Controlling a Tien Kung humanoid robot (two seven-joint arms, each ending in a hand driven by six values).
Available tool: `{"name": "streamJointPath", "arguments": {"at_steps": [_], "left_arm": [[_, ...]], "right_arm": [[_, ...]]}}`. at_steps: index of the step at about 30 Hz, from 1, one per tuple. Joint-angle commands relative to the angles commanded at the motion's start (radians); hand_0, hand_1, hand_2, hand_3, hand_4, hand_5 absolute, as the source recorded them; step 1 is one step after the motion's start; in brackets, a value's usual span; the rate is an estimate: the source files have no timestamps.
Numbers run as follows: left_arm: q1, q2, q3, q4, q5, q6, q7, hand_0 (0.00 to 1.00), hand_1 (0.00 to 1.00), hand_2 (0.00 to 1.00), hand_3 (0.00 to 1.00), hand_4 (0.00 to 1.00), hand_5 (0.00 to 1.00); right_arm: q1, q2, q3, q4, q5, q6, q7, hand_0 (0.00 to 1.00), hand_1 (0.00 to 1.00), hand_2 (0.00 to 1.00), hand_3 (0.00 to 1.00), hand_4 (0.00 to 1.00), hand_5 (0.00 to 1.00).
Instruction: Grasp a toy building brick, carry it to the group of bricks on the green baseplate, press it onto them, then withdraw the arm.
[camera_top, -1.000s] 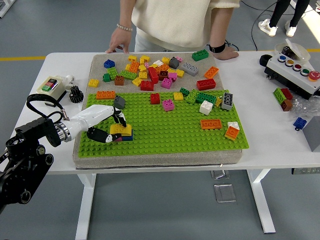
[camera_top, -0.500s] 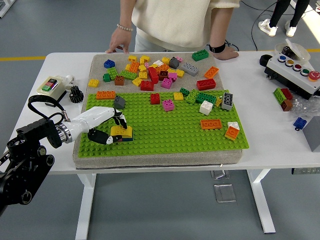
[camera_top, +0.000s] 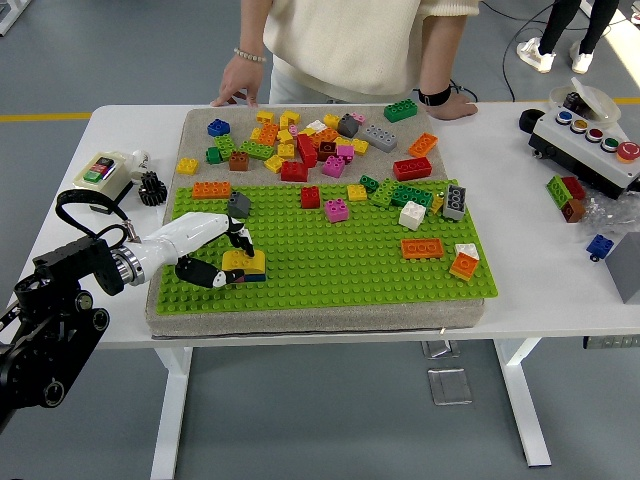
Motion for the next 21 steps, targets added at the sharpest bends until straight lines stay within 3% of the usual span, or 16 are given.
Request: {"name": "streamJointPath", "arguments": {"at_steps": [21], "left_arm": [[-0.004, -0.002, -0.007, 0.001, 0.006, -0.014, -0.006, 0.765, 0.662, 0.581, 0.563, 0.749, 0.025]], "right_arm": [[0.002, -0.002, 0.003, 0.0, -0.002, 0.002, -0.002, 0.729, 0.659, 0.706, 0.588, 0.918, 0.5]]}}
